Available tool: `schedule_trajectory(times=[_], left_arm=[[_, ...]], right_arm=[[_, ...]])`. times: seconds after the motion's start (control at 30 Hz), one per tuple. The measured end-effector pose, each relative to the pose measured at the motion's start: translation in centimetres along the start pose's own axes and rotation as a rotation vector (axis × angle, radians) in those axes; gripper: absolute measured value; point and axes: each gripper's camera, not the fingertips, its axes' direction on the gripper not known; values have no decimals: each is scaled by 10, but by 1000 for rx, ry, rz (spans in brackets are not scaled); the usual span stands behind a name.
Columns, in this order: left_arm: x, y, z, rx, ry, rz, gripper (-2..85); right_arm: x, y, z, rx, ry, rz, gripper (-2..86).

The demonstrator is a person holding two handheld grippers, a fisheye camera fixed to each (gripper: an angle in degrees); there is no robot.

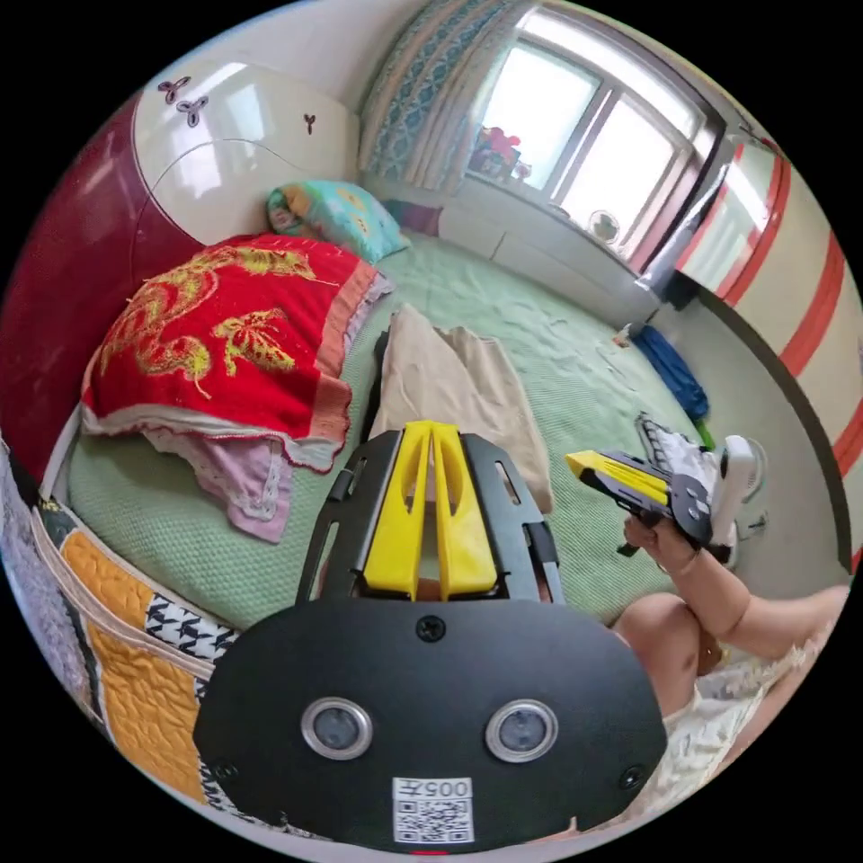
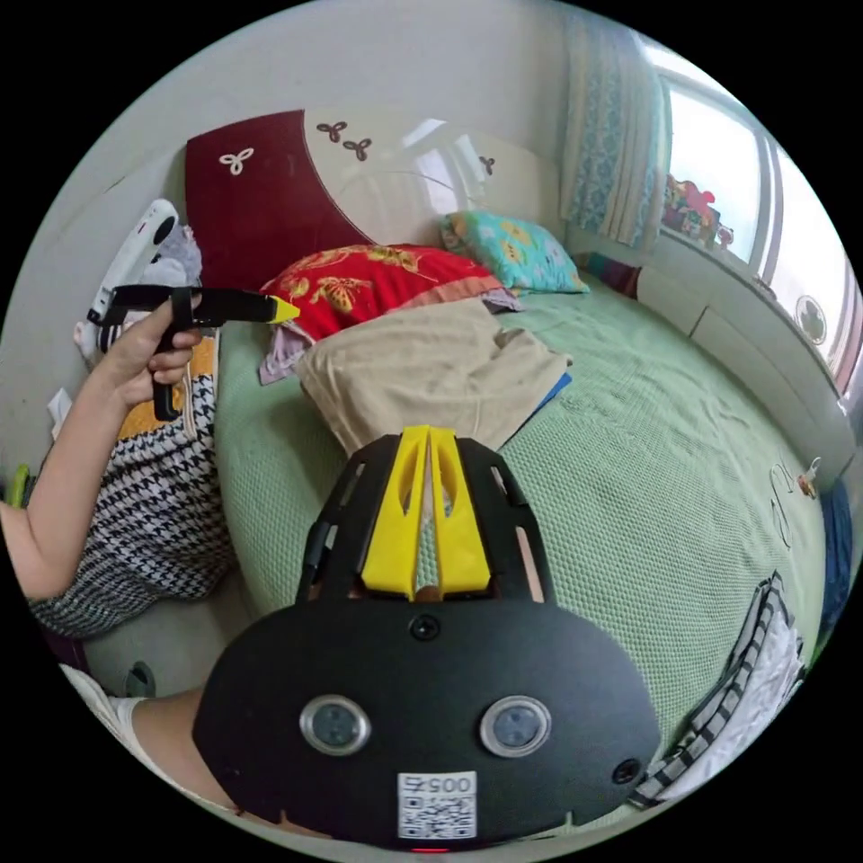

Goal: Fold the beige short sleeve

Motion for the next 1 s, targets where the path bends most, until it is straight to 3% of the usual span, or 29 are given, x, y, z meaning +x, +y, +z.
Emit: schedule_trajectory(times=[0.1,0.2,0.37,0.57,0.73,0.87,1.0], left_arm=[[7,4,52,-111,-87,-98,-7],[26,15,38,-62,-104,-133,-7],[91,52,-40,111,-125,-143,-7],[268,123,-66,107,22,117,-7],[439,205,-37,-6,172,297,-6],[527,243,-15,-97,247,391,-5],[602,267,-7,-97,227,488,-2]], right_arm=[[-16,4,40,-177,93,-65,-11],[-19,14,29,-142,88,-103,-13],[16,59,-83,-68,139,162,-11],[62,181,-198,-123,314,702,-10],[84,269,-268,-161,426,843,-10],[86,335,-336,-10,463,902,-10],[91,383,-369,22,455,961,-10]])
